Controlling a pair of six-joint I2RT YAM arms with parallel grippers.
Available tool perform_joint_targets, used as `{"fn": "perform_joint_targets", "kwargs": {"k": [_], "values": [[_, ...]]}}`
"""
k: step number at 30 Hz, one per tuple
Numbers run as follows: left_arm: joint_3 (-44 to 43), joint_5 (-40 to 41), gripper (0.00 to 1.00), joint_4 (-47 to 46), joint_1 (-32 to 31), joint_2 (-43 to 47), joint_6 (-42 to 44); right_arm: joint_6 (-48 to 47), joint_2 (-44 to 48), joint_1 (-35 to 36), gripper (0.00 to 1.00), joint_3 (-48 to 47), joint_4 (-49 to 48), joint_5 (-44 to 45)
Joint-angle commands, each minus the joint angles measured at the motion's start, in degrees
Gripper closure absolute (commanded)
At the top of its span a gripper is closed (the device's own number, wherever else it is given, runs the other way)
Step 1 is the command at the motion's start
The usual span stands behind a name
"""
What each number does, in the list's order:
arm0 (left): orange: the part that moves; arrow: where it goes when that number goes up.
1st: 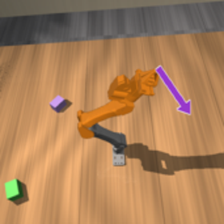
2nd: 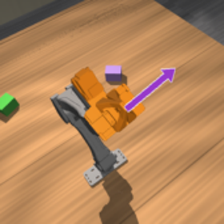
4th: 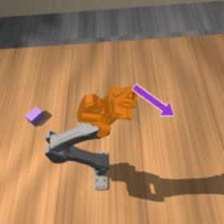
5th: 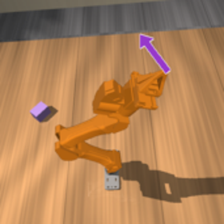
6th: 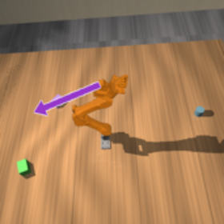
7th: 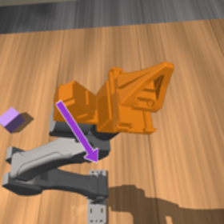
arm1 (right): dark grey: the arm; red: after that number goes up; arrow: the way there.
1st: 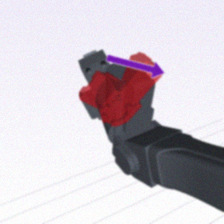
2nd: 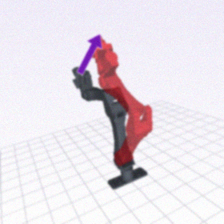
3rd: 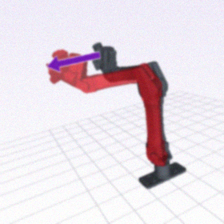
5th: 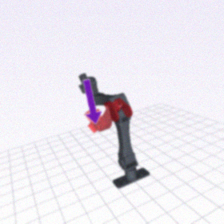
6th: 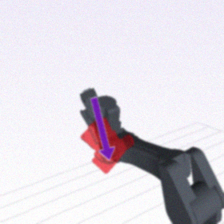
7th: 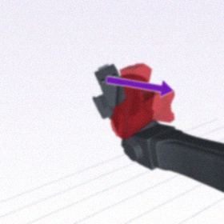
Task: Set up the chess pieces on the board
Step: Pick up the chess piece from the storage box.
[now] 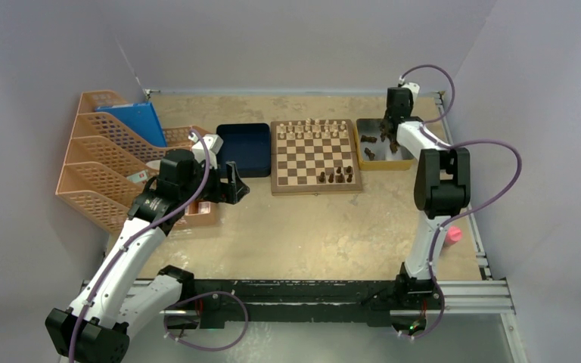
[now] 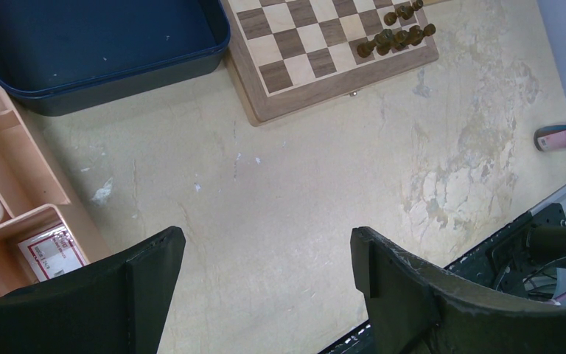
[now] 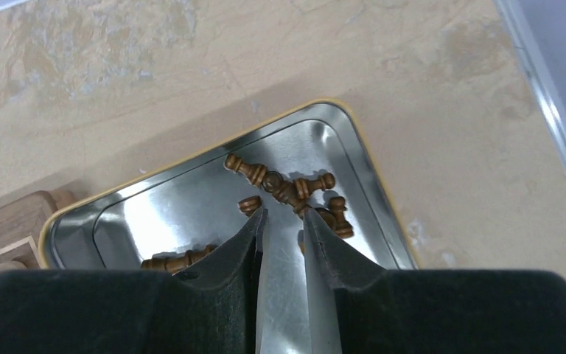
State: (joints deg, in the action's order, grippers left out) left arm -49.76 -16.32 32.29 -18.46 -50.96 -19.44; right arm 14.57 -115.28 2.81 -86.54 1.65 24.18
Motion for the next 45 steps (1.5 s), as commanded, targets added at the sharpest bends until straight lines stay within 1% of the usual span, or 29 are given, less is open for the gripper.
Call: {"fn": "perform_joint_targets", "kwargs": {"k": [1, 7, 12, 19, 21, 24, 34, 45], "values": [[0.27, 0.1, 0.17, -1.49, -0.26, 0.82, 0.19, -3.32, -1.32, -0.58, 0.73, -2.67, -6.08, -3.03], [0.2, 0.81, 0.17, -1.2, -0.26, 0.32, 0.19, -6.37, -4.15, -2.69, 0.72, -3.44, -8.93, -6.45], [0.12, 1.14, 0.17, -1.17, -0.26, -0.14, 0.18, -7.97, -5.54, -2.72, 0.7, -3.94, -9.64, -9.01], [0.01, 1.53, 0.17, -1.06, -0.26, -0.29, 0.15, -9.24, -7.52, -2.72, 0.7, -5.43, -9.85, -9.99], [0.01, 1.63, 0.17, -1.09, -0.26, -0.43, 0.15, -9.64, -7.88, -4.17, 0.7, -5.61, -9.82, -10.46], [0.01, 1.68, 0.17, -1.09, -0.26, -0.7, 0.19, -10.04, -8.5, -4.43, 0.71, -5.73, -9.38, -10.84], [-0.12, 1.63, 0.17, -1.09, -0.24, -0.7, 0.37, -10.49, -9.35, -4.74, 0.71, -5.5, -9.42, -11.13], [-0.14, 1.45, 0.17, -1.27, -0.26, -0.93, 0.5, -10.26, -9.85, -4.74, 0.71, -5.24, -9.27, -13.54]]}}
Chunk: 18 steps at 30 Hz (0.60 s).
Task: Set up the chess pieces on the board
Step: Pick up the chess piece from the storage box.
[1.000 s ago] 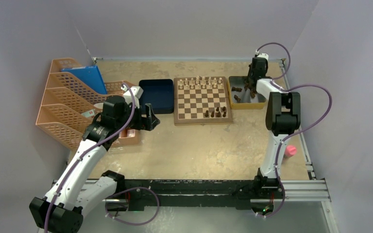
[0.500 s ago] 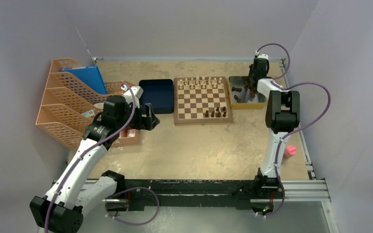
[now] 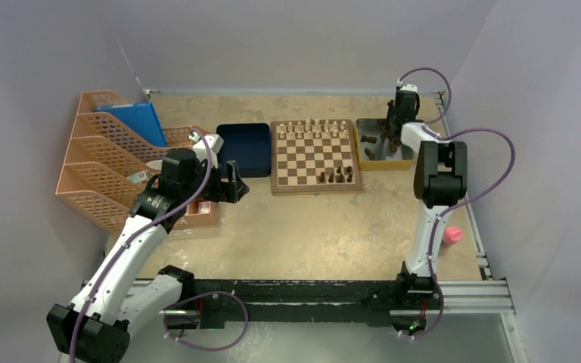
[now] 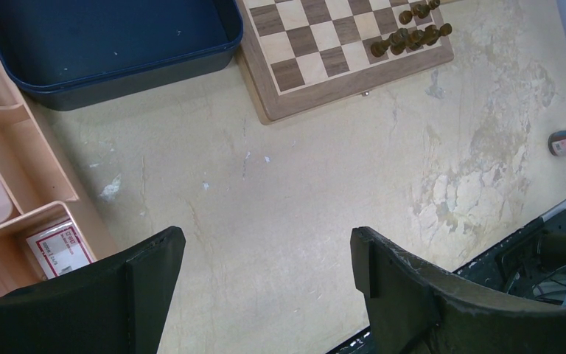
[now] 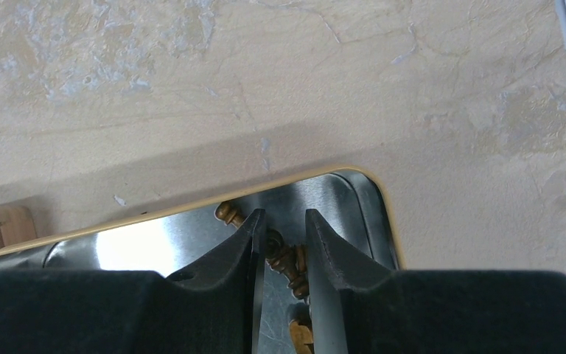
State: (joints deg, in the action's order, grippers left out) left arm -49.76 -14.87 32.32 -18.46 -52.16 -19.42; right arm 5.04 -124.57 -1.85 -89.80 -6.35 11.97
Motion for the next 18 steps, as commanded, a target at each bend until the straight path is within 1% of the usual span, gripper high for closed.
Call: {"fn": "perform_joint_targets", "kwargs": {"k": [1, 13, 18], "values": [[-0.17, 0.02, 0.17, -1.33, -0.22, 0.23, 0.5, -0.73, -0.5, -0.09, 0.71, -1.96, -1.36, -1.37], [-0.17, 0.02, 0.17, -1.3, -0.26, 0.3, 0.52, -0.42, -1.97, -0.09, 0.72, -2.31, 0.2, -1.6], [-0.18, 0.02, 0.17, -1.34, -0.26, 0.26, 0.52, -0.76, -1.57, -0.09, 0.77, -2.37, -0.07, -0.6]]}}
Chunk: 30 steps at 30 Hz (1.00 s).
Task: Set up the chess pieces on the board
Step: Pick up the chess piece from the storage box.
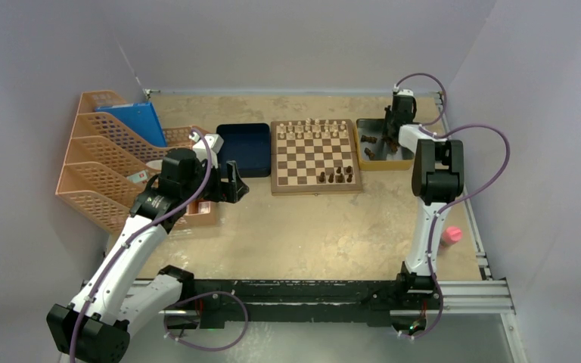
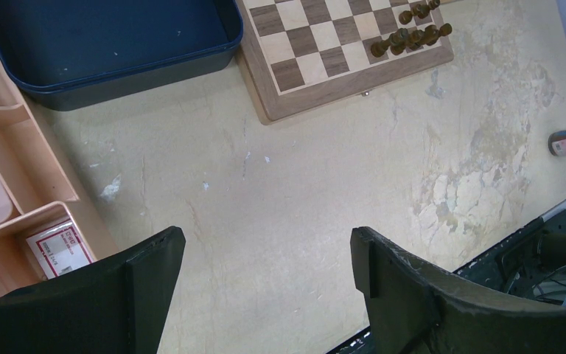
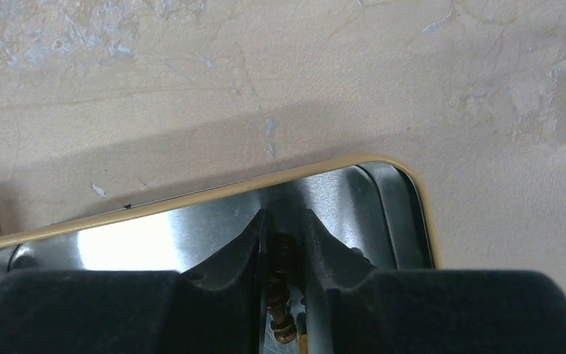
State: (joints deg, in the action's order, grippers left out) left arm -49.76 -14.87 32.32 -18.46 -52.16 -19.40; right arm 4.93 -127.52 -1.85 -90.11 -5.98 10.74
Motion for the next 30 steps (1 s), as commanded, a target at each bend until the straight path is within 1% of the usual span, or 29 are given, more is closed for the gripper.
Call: {"fn": "perform_joint_targets", "kwargs": {"k": [1, 8, 11, 17, 26, 27, 30], "values": [[-0.17, 0.06, 0.17, -1.34, -0.26, 0.23, 0.5, -0.69, 1.54, -0.04, 0.78, -2.04, -0.5, 1.16], [-0.16, -0.06, 0.17, -1.29, -0.26, 0.47, 0.42, -0.64, 3.97, 0.28, 0.85, -2.79, 1.42, 2.53], [-0.21, -0.14, 0.17, -1.29, -0.26, 0.65, 0.41, 0.15, 5.52, 0.65, 0.85, -2.68, 1.88, 3.93], [-0.08, -0.29, 0.17, -1.25, -0.26, 0.9, 0.36, 3.33, 5.68, 1.0, 0.85, -5.78, 7.18, 5.05], [0.01, -0.33, 0.17, -1.2, -0.25, 1.27, 0.33, 4.83, 8.51, 1.41, 0.85, -5.52, 9.13, 5.1], [0.01, -0.33, 0.17, -1.2, -0.26, 1.34, 0.33, 4.98, 8.83, 2.77, 0.85, -5.48, 9.52, 5.0], [0.01, -0.33, 0.17, -1.2, -0.26, 1.45, 0.24, 5.85, 10.05, 3.74, 0.86, -5.34, 10.92, 5.07]]}}
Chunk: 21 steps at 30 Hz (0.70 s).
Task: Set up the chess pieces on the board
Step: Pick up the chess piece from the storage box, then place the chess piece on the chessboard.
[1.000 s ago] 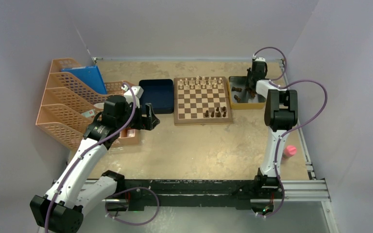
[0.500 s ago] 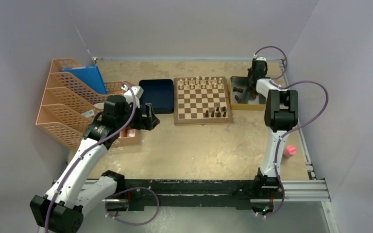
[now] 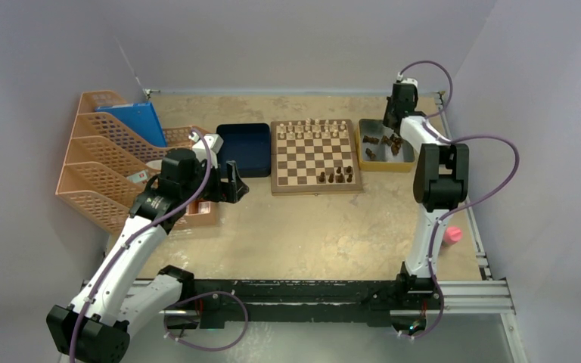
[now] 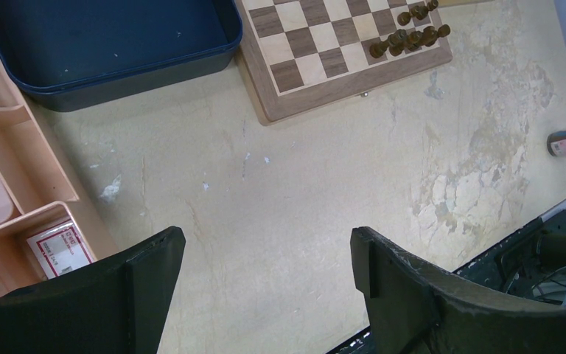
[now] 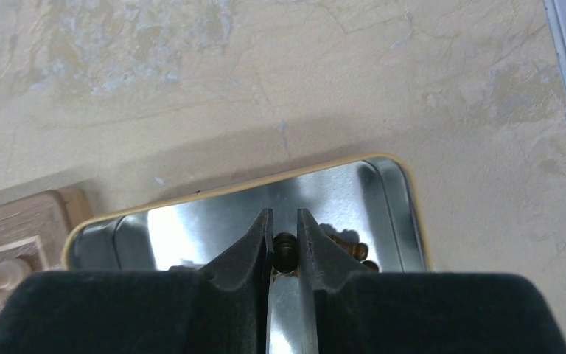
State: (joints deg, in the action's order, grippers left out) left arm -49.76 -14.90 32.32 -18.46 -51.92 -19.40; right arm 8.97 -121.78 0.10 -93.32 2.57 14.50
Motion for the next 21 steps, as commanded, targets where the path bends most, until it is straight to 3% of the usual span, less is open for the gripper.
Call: {"fn": "perform_joint_targets", "kwargs": {"k": [1, 11, 21], "values": [[0.09, -0.39, 0.17, -1.2, -0.26, 1.21, 0.24, 2.08, 4.68, 2.16, 0.86, -2.28, 3.5, 1.32], [0.1, -1.03, 0.17, -1.29, -0.26, 1.21, 0.24, 6.75, 11.77, 7.89, 0.86, 1.85, 5.86, -1.41], [0.01, -1.74, 0.17, -1.65, -0.26, 1.34, 0.33, 9.55, 20.18, 19.72, 0.85, 7.44, 4.95, -1.04]]}}
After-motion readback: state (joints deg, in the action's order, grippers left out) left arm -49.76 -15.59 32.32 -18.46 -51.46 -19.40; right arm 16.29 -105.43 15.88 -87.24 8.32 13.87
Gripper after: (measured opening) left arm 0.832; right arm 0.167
